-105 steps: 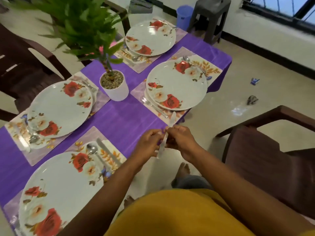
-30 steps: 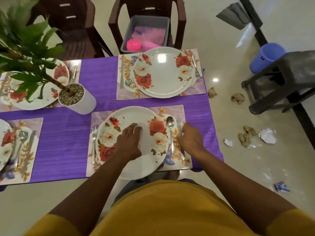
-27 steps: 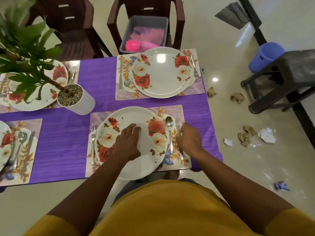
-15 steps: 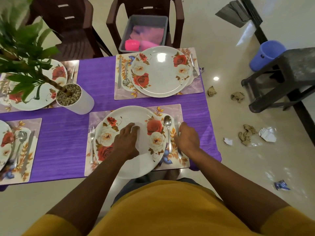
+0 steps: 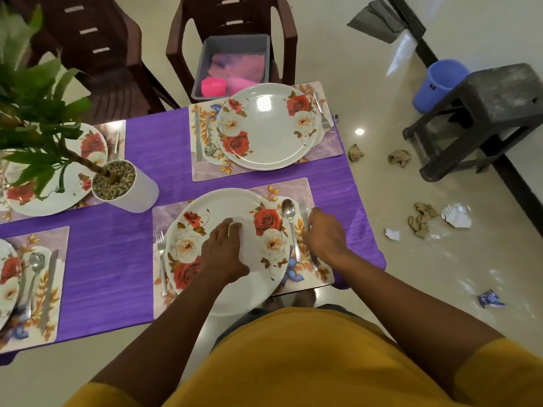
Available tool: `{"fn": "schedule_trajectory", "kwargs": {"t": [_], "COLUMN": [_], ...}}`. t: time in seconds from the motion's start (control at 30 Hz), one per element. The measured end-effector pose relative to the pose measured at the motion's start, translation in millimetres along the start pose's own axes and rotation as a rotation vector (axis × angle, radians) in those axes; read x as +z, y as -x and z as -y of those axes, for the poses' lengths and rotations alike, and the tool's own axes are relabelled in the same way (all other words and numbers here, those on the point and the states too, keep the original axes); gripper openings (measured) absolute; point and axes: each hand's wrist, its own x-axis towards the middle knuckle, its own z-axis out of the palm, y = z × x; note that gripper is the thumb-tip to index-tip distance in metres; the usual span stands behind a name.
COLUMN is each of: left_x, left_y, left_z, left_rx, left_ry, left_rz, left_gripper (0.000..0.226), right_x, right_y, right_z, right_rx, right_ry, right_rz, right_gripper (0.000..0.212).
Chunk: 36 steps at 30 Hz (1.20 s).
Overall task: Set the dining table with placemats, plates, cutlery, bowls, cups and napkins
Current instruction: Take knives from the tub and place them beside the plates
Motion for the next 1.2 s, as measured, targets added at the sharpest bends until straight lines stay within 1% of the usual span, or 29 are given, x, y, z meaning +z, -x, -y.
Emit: {"fn": "schedule_trajectory", "kwargs": {"t": [0.13,0.27,0.37,0.47,0.53,0.6,0.77,0.9,1.07,1.2], "left_x": [-4.6,-16.4,-26.0,-39.6,-50.7,-57.6,-56.5,-52.2,-44.0,-34.2], "left_y": [-4.0,-13.5,-17.9,-15.4,-11.1,-8.3,-13.1,-24.0,-38.6,-43.7], "left_z": [6.7,16.1,13.3,-5.4,-27.3,-51.8,-114.2,-172.6,-258.7,-323.3], "left_rx": [0.031,0.036,0.077,0.141,0.180,0.237,0.345,0.395,0.362,0.334], "left_ry": [-0.015,0.119,0.211,0.320,0.439,0.518,0.620,0.628,0.665,0.695], "left_rz": [0.016,0.067,-0.029,-0.106,-0.086,-0.036,0.059,0.050,0.027,0.046], "left_gripper": [0.112,0.092,0.072,0.050,0.038,0.036,0.022,0.019,0.021,0.018], "right_x": [-13.1,-32.2,-45.2,-56.4,-63.7,-72.0,-99.9,-132.0,-188.3,-234.0], "right_y": [11.7,27.0,37.9,49.3,53.5,54.4,47.3,32.1,6.7,-12.1], "right_z": [0.0,-2.6,-7.1,-14.7,-22.2,-32.1,-67.7,-111.2,-183.1,-241.6], "right_rx": [0.009,0.052,0.052,0.039,0.033,0.036,0.042,0.061,0.043,0.059], "right_ry": [-0.064,-0.150,-0.282,-0.366,-0.410,-0.431,-0.501,-0.557,-0.639,-0.674], "right_rz": [-0.020,-0.094,-0.148,-0.182,-0.204,-0.212,-0.232,-0.223,-0.196,-0.162], "right_gripper": [0.020,0.015,0.006,0.003,0.003,0.002,0.005,0.008,0.013,0.013]}}
